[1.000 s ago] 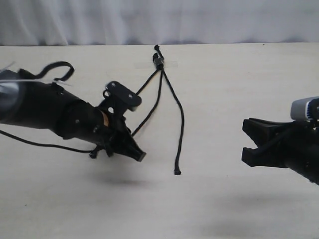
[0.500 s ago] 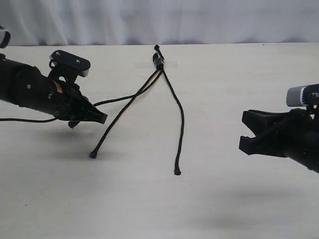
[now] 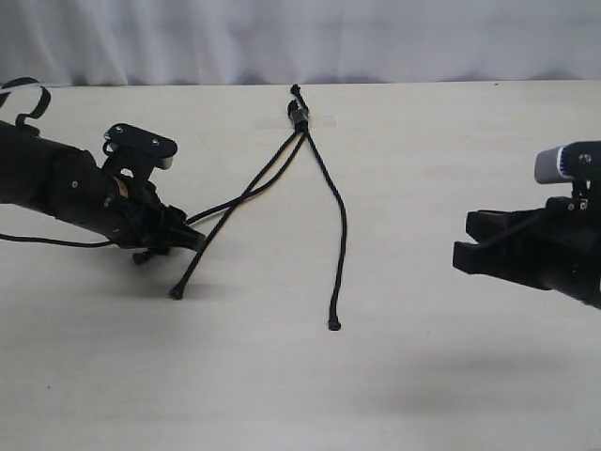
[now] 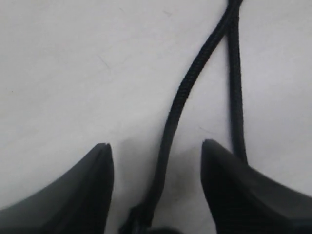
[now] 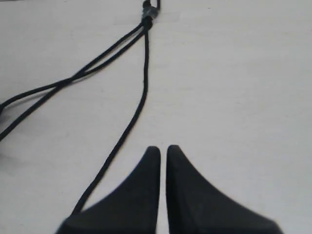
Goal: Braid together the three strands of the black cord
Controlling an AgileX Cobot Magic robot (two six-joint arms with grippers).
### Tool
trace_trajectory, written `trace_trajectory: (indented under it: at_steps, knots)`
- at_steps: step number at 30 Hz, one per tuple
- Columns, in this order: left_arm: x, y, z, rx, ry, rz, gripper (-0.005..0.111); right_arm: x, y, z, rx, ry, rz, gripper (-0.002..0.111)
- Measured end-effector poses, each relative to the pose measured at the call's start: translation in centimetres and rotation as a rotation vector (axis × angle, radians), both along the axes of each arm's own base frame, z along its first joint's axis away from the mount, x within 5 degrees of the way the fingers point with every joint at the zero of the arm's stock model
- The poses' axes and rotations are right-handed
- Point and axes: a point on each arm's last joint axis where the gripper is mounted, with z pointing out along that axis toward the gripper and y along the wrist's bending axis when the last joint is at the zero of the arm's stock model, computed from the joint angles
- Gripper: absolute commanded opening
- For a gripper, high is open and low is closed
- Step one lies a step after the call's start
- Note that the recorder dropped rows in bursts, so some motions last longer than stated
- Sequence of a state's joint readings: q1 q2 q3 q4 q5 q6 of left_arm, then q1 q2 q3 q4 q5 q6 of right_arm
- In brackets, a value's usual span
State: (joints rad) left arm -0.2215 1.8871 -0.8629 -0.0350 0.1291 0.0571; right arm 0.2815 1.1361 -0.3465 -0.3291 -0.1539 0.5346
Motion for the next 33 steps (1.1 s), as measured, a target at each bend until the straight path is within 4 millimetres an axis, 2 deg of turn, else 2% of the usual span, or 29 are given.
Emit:
trace_trajectory:
  at_steps: [3,6,11,13,16,18,20,23,25,27,33]
  knots:
    - [-0.1,0.0,1.9,-0.01,-0.043,0.0,0.051,0.7,0.4,1.1,-0.017,0.013,-0.002,0.004]
    - [-0.6,0.1,5.2,-0.026,-0.111,-0.001,0.051,1.0,1.8,2.3,-0.022,0.0,0.051,0.007]
    - [-2.5,0.5,11.4,-0.058,-0.247,-0.003,0.051,1.7,5.1,4.1,-0.046,0.016,0.157,0.029]
    - [-3.7,1.2,14.0,-0.074,-0.325,0.009,0.051,2.3,6.6,4.3,-0.064,0.038,0.193,0.036]
    - [-6.4,2.9,16.8,-0.088,-0.436,0.05,0.048,3.5,9.0,4.1,-0.095,0.079,0.24,0.043]
    - [-8.2,4.0,17.6,-0.092,-0.499,0.082,0.04,4.2,11.0,3.7,-0.119,0.111,0.275,0.044]
    - [-10.3,5.1,17.9,-0.093,-0.568,0.117,0.026,5.2,13.4,2.9,-0.155,0.157,0.308,0.044]
    - [-12.8,6.2,17.6,-0.091,-0.653,0.158,0.008,6.8,17.1,2.3,-0.201,0.22,0.333,0.044]
    - [-13.9,6.5,17.8,-0.094,-0.71,0.171,0.0,7.8,19.4,1.4,-0.239,0.266,0.342,0.044]
    - [-15.1,6.7,17.7,-0.101,-0.766,0.182,0.0,9.4,22.5,-0.3,-0.295,0.338,0.338,0.044]
    - [-15.4,6.8,17.8,-0.103,-0.788,0.181,0.0,13.3,27.0,-4.3,-0.324,0.468,0.287,0.043]
